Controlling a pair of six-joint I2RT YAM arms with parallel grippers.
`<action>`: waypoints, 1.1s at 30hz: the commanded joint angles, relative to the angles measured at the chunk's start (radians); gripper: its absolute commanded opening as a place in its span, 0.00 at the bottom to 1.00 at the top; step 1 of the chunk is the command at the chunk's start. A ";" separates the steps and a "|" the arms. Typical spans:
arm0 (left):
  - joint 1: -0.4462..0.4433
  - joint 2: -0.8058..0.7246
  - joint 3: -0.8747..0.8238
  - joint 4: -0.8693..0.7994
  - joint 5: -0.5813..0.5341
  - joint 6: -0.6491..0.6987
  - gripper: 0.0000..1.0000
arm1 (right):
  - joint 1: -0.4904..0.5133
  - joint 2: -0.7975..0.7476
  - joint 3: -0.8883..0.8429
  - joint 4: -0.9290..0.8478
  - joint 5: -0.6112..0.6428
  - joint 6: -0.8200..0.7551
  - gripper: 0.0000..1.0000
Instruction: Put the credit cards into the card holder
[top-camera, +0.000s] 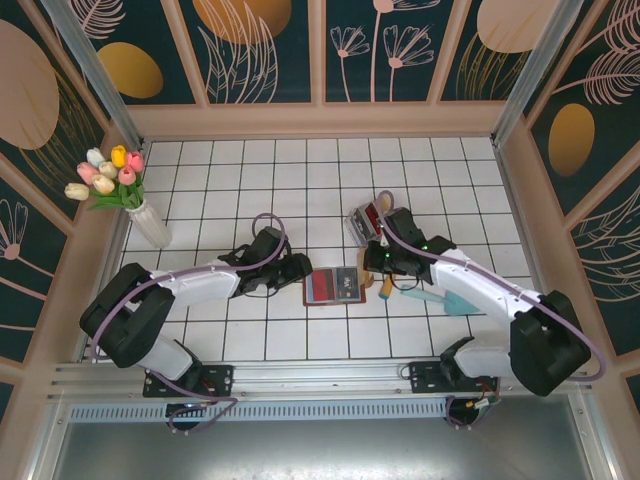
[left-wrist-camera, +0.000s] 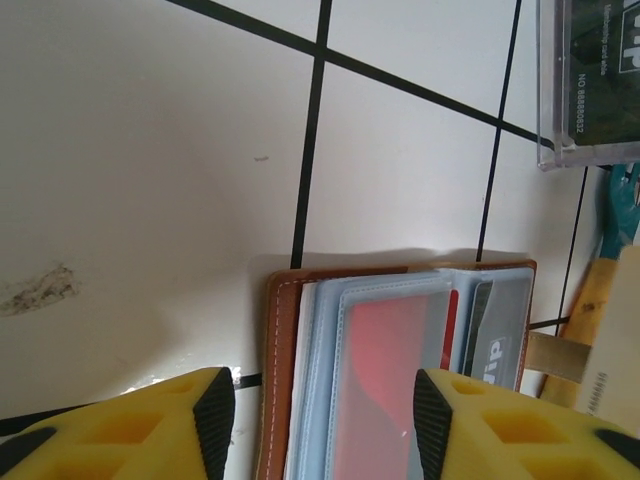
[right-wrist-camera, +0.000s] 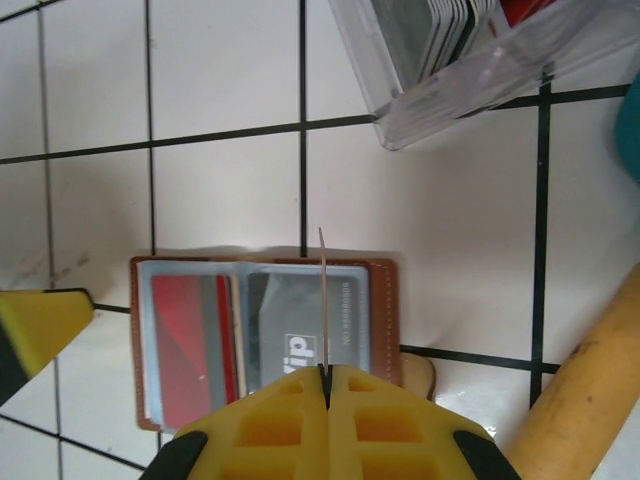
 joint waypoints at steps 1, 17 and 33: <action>0.000 0.020 -0.011 0.025 0.025 -0.003 0.51 | 0.014 0.020 -0.025 -0.011 0.060 0.006 0.00; -0.003 0.100 -0.023 0.077 0.080 -0.002 0.37 | 0.015 0.056 -0.075 0.104 0.004 0.037 0.00; -0.014 0.139 -0.015 0.094 0.092 0.003 0.21 | 0.016 0.016 -0.037 0.099 -0.039 0.057 0.00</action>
